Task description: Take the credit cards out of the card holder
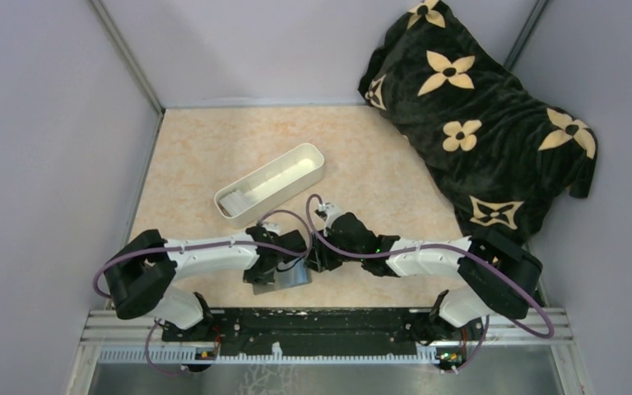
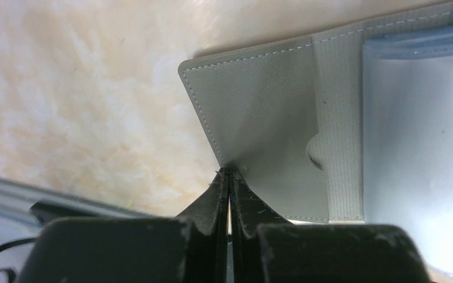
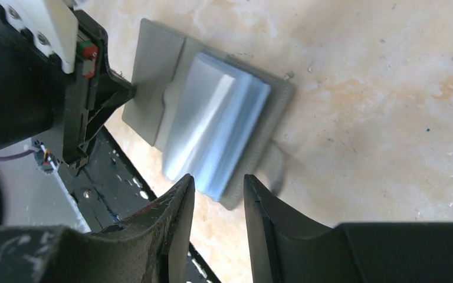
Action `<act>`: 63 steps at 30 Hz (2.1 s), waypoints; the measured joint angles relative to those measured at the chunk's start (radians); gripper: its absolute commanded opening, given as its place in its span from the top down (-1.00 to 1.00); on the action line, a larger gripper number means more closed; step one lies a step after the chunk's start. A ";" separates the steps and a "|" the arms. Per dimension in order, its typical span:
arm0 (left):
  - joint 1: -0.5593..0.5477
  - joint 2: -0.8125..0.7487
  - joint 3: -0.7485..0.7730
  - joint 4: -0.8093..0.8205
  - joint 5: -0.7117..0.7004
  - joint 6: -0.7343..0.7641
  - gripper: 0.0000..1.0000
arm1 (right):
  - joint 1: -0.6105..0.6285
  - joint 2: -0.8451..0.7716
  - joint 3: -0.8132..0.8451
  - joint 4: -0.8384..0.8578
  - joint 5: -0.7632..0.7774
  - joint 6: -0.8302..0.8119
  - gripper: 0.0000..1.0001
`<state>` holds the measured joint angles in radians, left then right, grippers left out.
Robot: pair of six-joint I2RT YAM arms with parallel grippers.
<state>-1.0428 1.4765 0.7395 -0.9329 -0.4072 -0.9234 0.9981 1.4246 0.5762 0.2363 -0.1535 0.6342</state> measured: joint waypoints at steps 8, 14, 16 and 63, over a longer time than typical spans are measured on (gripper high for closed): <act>-0.001 0.029 0.072 0.261 0.015 0.010 0.88 | 0.000 0.000 0.000 -0.026 0.014 -0.006 0.26; -0.001 0.050 0.083 0.341 0.023 0.013 0.88 | -0.027 -0.023 0.000 -0.067 0.043 -0.006 0.21; -0.001 0.050 0.081 0.356 0.026 0.013 0.88 | -0.074 -0.053 -0.001 -0.089 0.046 -0.006 0.18; -0.001 -0.005 0.008 0.439 0.043 0.013 0.84 | -0.220 0.016 -0.090 0.071 -0.086 -0.028 0.23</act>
<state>-1.0435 1.4715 0.7471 -0.4934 -0.3645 -0.9104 0.7780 1.4410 0.4866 0.3077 -0.2398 0.6064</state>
